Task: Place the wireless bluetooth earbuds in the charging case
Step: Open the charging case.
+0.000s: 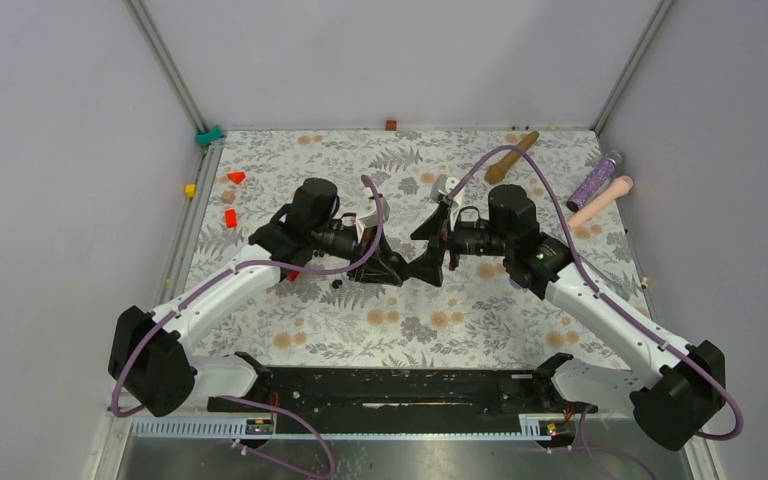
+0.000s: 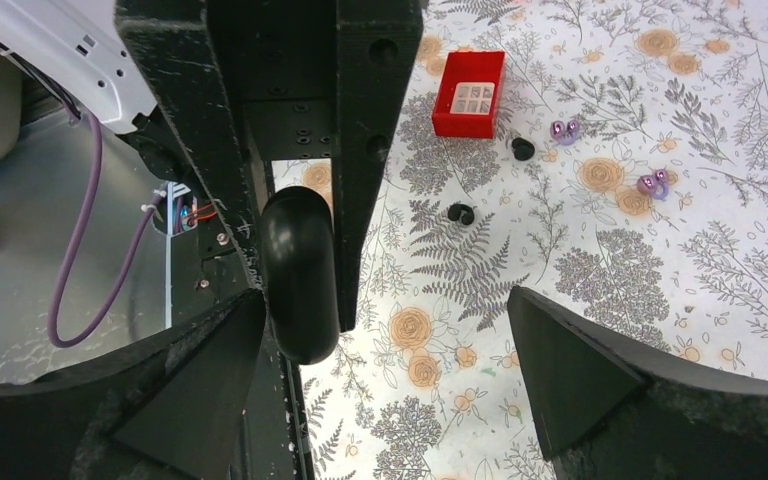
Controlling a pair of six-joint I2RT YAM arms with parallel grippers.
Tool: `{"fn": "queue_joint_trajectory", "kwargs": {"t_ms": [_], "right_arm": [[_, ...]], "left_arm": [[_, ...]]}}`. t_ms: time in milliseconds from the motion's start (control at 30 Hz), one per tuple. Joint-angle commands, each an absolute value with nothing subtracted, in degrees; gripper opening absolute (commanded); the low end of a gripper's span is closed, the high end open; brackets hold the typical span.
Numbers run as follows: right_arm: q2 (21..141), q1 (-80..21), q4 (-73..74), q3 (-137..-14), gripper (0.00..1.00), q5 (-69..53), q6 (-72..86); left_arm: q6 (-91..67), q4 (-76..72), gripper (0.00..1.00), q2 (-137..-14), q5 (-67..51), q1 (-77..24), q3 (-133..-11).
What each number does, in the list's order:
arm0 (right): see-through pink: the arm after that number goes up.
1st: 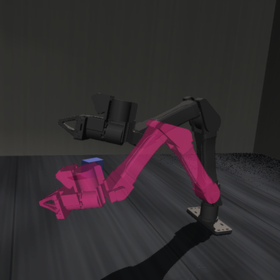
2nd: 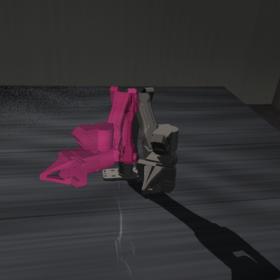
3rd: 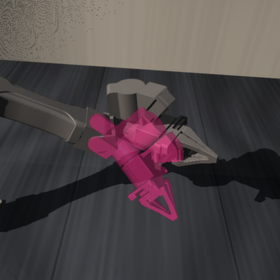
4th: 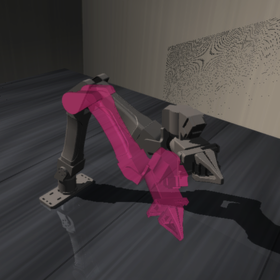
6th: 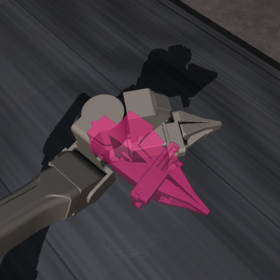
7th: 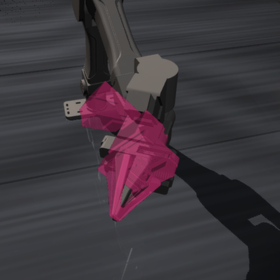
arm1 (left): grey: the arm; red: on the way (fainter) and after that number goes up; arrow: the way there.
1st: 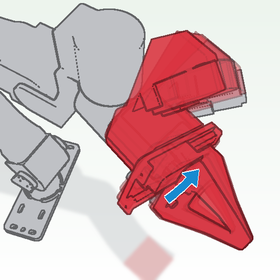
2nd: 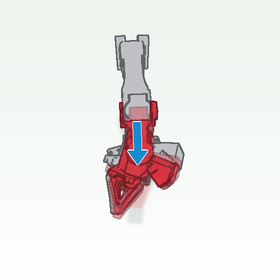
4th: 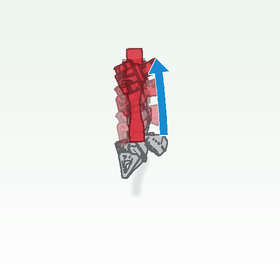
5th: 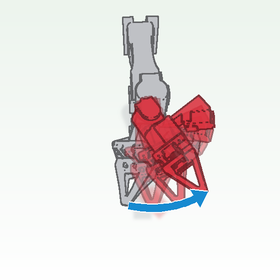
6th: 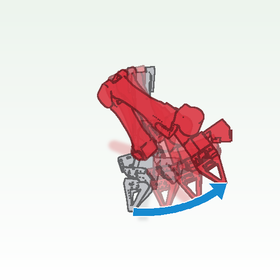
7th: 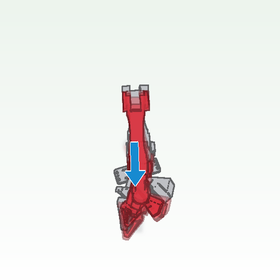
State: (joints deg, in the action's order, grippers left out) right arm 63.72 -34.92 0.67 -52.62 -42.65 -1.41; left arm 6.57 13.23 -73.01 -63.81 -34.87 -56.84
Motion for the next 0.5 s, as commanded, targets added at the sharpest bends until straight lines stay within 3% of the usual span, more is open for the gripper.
{"fn": "queue_joint_trajectory", "kwargs": {"t_ms": [0,467], "right_arm": [[64.40,-35.51,-0.51,-54.40,0.99,-41.33,-2.43],[59.17,-35.46,2.37,-53.90,1.00,-31.76,-9.54]], "left_arm": [[6.68,10.56,0.00,-72.10,-66.36,-35.16,-58.66],[6.94,10.55,0.00,-71.81,-66.50,-35.13,-58.31]]}}
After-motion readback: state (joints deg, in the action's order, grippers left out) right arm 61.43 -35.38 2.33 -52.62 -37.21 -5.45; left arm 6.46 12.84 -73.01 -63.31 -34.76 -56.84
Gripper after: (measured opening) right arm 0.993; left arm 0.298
